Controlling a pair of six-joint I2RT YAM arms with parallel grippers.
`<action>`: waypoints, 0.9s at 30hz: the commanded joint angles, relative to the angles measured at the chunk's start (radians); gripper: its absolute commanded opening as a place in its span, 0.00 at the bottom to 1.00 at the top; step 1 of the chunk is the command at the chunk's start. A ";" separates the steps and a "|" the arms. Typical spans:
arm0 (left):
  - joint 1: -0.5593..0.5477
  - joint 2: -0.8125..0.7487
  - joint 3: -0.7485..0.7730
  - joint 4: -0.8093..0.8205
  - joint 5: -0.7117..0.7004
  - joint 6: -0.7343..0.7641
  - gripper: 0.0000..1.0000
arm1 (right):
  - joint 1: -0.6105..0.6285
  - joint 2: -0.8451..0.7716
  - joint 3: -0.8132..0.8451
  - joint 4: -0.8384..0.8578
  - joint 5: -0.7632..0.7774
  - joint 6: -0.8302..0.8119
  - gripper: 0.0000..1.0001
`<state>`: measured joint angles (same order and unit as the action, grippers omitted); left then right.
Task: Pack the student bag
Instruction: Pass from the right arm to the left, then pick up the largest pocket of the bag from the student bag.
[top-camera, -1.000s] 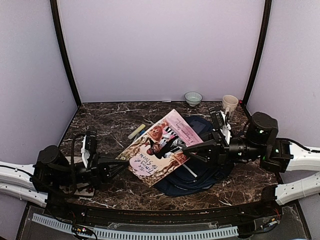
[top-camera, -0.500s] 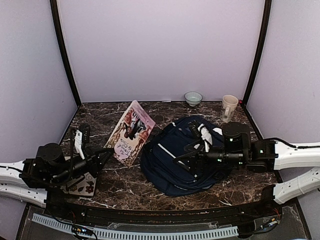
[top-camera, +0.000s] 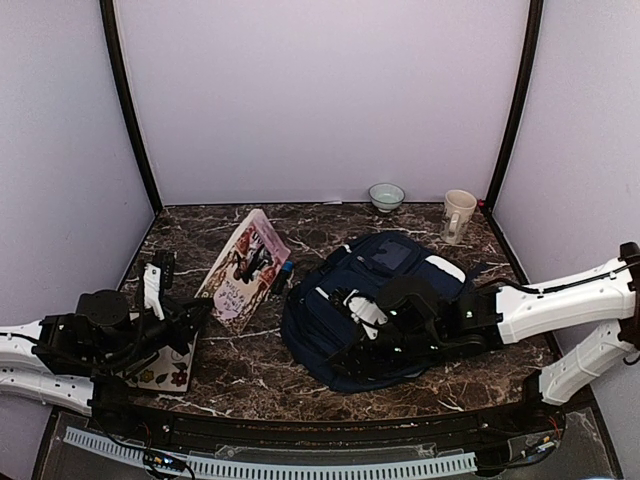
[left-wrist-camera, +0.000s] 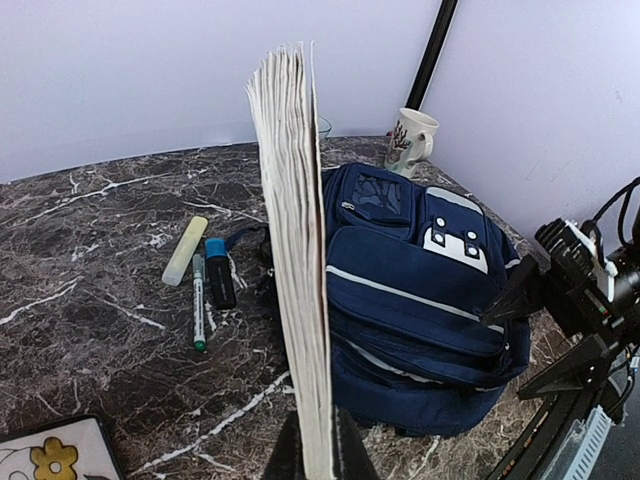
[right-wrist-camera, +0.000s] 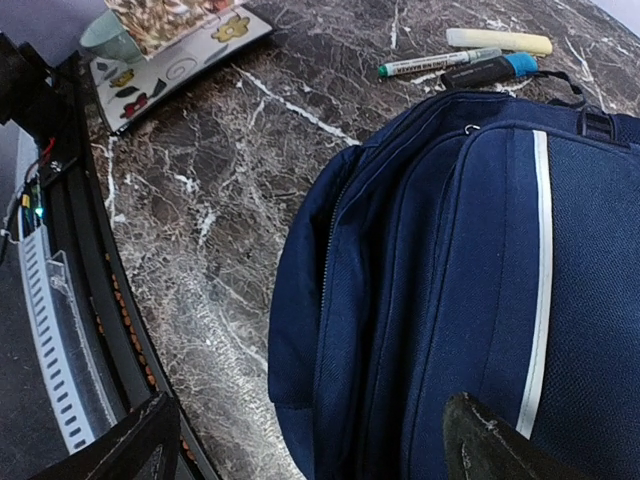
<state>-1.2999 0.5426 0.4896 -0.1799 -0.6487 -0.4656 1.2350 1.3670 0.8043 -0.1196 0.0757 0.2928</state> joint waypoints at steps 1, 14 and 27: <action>0.002 -0.057 0.029 -0.008 -0.022 -0.005 0.00 | 0.027 0.089 0.078 -0.062 0.098 -0.011 0.92; 0.001 -0.066 0.023 -0.005 -0.022 -0.006 0.00 | 0.035 0.283 0.170 -0.137 0.171 0.004 0.85; 0.001 -0.043 0.023 0.009 -0.024 -0.006 0.00 | 0.036 0.264 0.165 -0.147 0.188 0.009 0.00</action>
<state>-1.2999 0.5240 0.4896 -0.1921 -0.6552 -0.4679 1.2636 1.6608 0.9665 -0.2543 0.2611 0.2989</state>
